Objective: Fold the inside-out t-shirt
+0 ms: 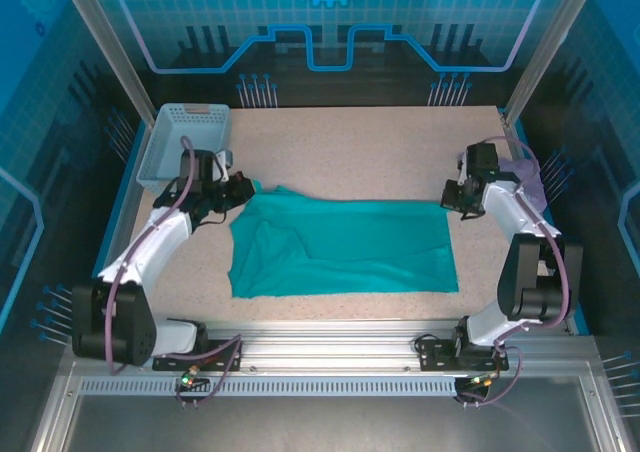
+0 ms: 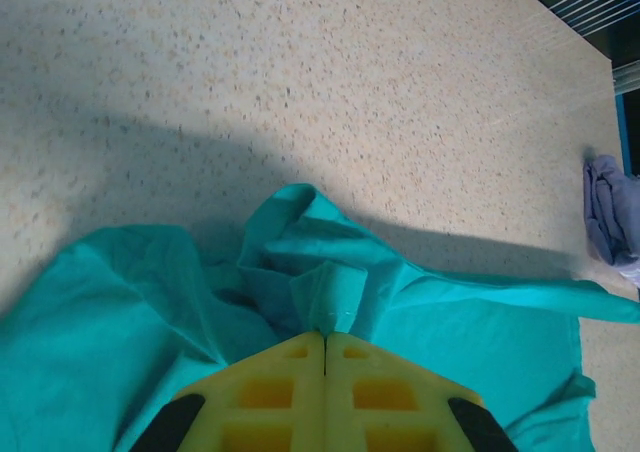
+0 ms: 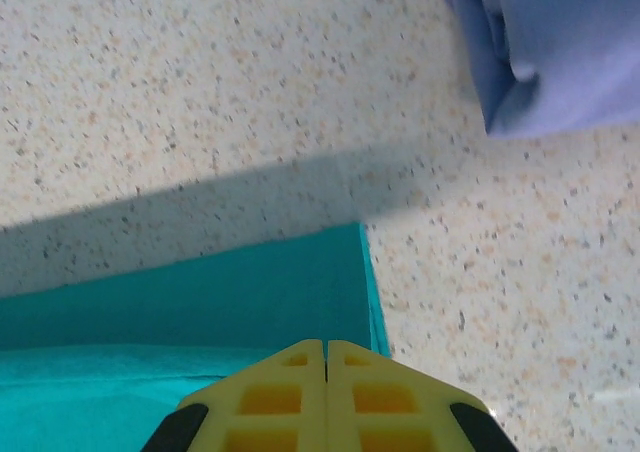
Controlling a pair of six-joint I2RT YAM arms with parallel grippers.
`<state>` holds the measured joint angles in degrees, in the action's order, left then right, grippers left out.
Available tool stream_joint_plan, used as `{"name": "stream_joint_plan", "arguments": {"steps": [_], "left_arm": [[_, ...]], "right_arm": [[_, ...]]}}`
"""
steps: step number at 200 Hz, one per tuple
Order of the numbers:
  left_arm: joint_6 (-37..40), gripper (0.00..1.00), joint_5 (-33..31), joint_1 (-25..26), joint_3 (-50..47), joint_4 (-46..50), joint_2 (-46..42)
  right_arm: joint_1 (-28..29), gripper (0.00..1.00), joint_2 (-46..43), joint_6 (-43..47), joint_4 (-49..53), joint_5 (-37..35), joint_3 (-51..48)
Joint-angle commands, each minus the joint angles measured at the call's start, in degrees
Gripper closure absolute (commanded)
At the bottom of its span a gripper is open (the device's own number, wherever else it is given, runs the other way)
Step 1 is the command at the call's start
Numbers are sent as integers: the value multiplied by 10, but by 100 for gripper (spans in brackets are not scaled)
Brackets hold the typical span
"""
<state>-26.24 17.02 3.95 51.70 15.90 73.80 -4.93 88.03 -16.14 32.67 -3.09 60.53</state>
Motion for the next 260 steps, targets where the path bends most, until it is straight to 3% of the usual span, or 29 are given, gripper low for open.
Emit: {"name": "stream_joint_plan", "arguments": {"steps": [1,74,110,134,157,179,206,232,260], "left_arm": [[-20,100,8,-3,-36,2,-58],[-33,100,10,-2,-118,83,-172],[-52,100,13,0,-177,67,-189],[-76,100,27,6,-213,59,-183],[-102,100,40,17,-255,48,-202],[-121,80,29,21,-289,44,-217],[-122,70,-48,21,-279,79,-248],[-118,63,-69,38,-274,14,-291],[-49,53,-112,95,-221,-37,-211]], "right_arm": [[-7,100,-23,-22,2,4,-31],[-6,100,-68,-31,6,5,-98],[-6,100,-60,-42,-8,4,-128],[-6,86,-63,-49,2,-12,-132],[-4,69,-135,-42,-21,-14,-160],[31,57,-206,-23,-55,5,-183],[109,54,-238,-14,-68,-11,-180],[184,53,-224,-11,-94,-18,-171],[211,53,-177,-34,-120,-14,-164]]}}
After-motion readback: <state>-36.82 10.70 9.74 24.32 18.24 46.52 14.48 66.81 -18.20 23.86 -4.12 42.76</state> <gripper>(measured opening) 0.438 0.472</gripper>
